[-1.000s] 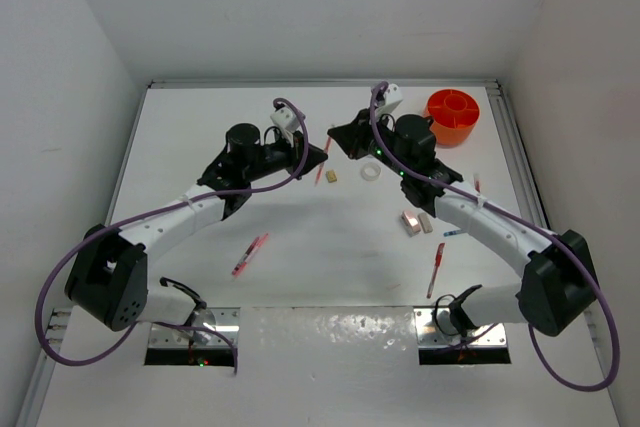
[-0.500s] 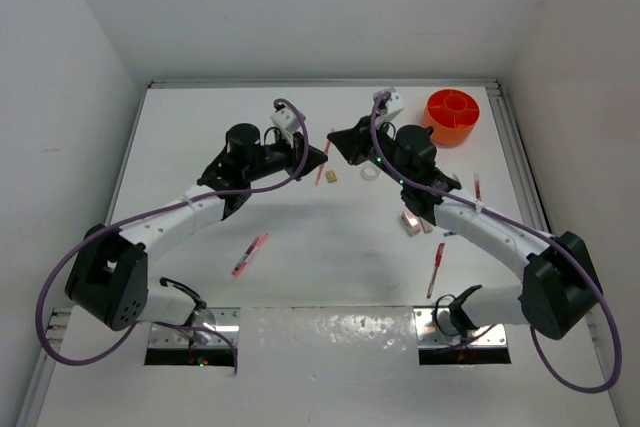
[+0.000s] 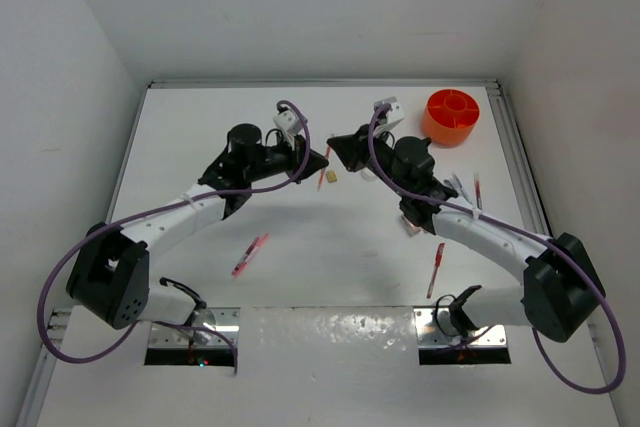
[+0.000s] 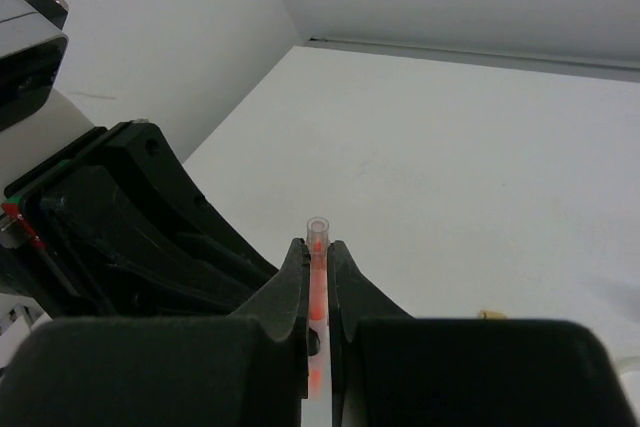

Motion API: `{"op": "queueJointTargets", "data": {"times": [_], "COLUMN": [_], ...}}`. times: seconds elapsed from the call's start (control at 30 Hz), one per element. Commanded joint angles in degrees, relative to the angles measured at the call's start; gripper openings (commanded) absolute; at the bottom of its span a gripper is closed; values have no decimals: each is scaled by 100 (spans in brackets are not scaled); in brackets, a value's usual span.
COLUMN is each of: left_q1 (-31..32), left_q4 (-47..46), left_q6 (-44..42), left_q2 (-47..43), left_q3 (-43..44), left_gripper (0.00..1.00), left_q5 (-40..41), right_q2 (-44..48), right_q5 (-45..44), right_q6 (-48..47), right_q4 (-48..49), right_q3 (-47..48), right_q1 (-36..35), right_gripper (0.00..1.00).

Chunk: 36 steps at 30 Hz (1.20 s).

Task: Sort the stationery into containers
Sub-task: Close the pen cap on the pen.

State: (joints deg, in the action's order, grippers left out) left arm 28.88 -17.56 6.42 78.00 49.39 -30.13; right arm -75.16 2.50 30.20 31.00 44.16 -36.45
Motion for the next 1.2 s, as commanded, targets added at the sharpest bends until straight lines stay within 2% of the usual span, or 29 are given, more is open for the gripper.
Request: {"op": "queueJointTargets", "data": {"times": [0.0, 0.57, 0.9, 1.17], "left_q1": [-111, -155, -137, -120], "left_q4": [-1451, -1355, -1311, -1215], "left_q6": [9, 9, 62, -202], "left_q2": [-162, -197, -276, -285], "left_q3": [511, 432, 352, 335], "left_gripper": [0, 0, 0, 0], "left_q5": [227, 420, 525, 499], "right_q2": [-219, -263, -333, -245], "right_q5": [365, 198, 233, 57], "right_q6": [30, -58, -304, -312], "right_q4": [-903, -1079, -1307, -1369], "right_q3": [-382, -672, -399, -593], "right_q1": [-284, -495, -548, -627], "right_gripper": [0, 0, 0, 0]}}
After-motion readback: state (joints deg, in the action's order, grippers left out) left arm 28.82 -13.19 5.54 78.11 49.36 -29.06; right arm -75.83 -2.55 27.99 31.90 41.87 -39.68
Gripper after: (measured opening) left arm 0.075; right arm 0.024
